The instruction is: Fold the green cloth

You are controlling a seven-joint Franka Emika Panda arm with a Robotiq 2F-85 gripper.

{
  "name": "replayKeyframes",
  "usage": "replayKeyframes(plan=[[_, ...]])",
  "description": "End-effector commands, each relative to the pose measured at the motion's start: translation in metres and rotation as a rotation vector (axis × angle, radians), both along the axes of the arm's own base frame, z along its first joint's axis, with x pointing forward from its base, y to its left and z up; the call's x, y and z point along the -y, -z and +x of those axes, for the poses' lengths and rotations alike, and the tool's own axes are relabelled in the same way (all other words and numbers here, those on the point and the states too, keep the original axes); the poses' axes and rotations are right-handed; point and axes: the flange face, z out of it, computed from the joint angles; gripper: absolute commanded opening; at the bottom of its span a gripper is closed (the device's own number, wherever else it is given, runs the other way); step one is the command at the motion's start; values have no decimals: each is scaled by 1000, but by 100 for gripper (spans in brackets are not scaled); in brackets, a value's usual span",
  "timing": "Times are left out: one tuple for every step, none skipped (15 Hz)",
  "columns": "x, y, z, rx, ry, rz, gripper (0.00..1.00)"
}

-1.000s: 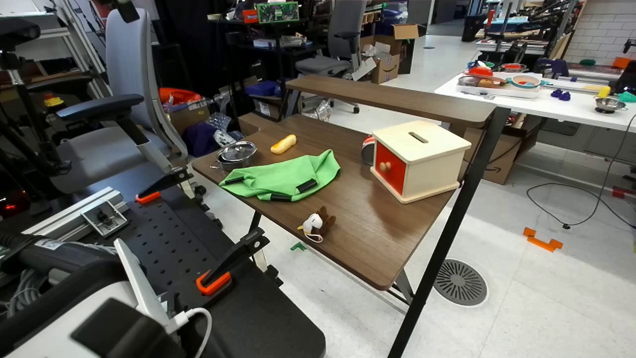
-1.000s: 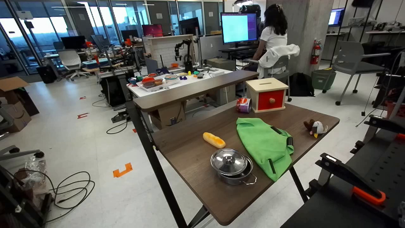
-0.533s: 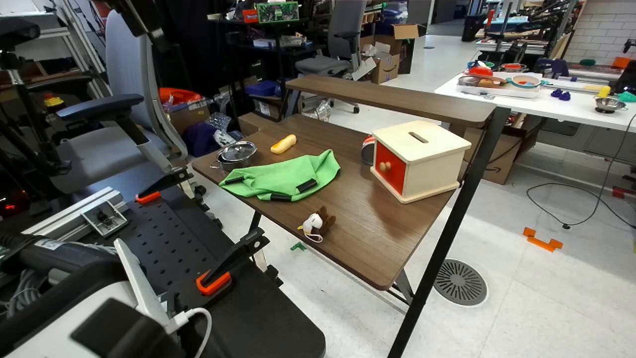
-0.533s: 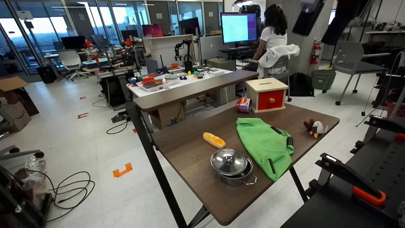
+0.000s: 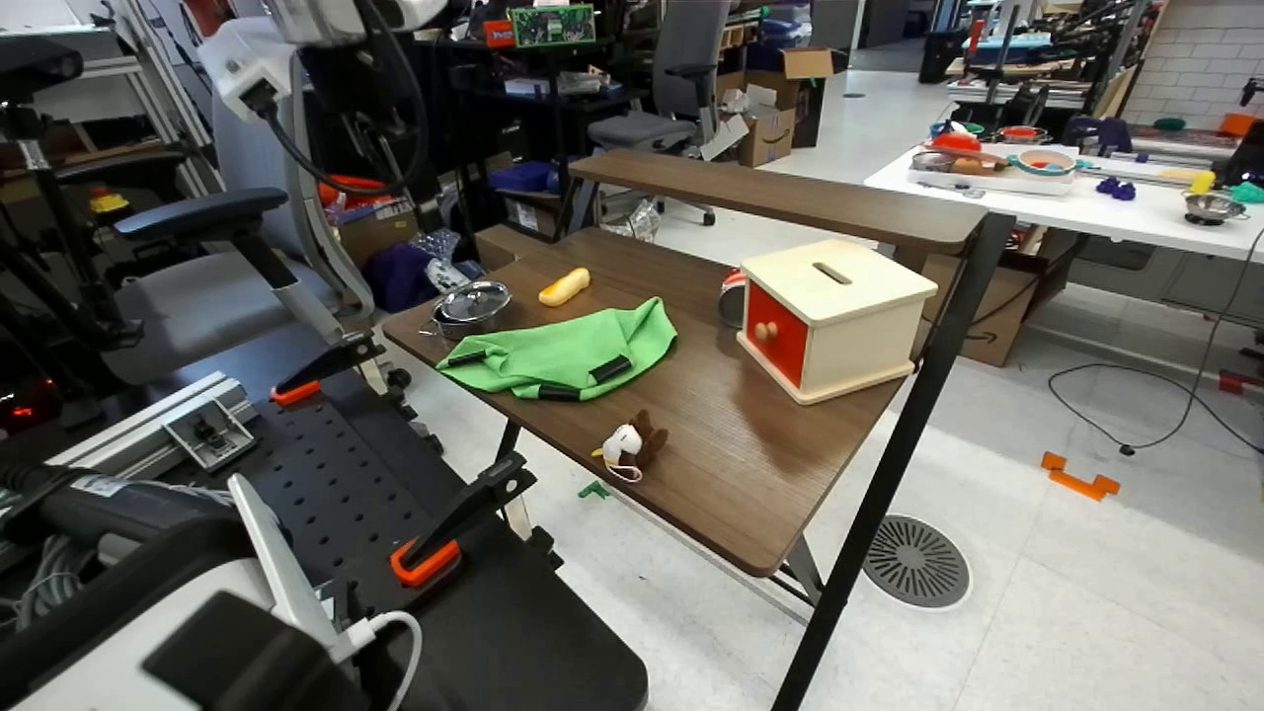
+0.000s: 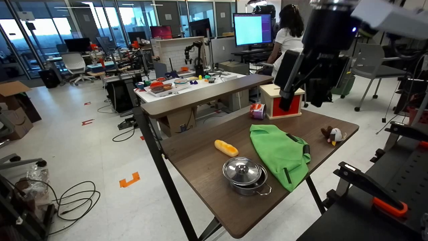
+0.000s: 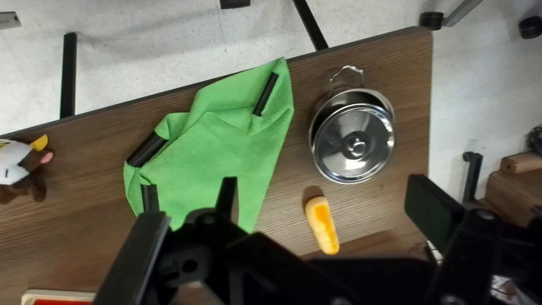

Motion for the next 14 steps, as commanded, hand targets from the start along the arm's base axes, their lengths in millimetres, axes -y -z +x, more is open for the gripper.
replayKeyframes(plan=[[20,42,52,-20,97,-45,100],[28,51,64,-33,121,-65,100],[35,58,75,-38,135,-86,100],[42,64,86,-37,140,-108,100],[51,71,96,-42,139,-127,100],[58,77,103,-42,139,-148,100],[64,83,110,-38,140,-172,100],[69,90,116,-38,142,-193,100],[72,98,118,-38,140,-210,100],[74,106,120,-42,140,-223,100],[76,114,120,-52,136,-227,100],[77,122,120,-59,134,-234,100],[79,128,118,-68,129,-237,100],[81,133,117,-77,124,-239,100]])
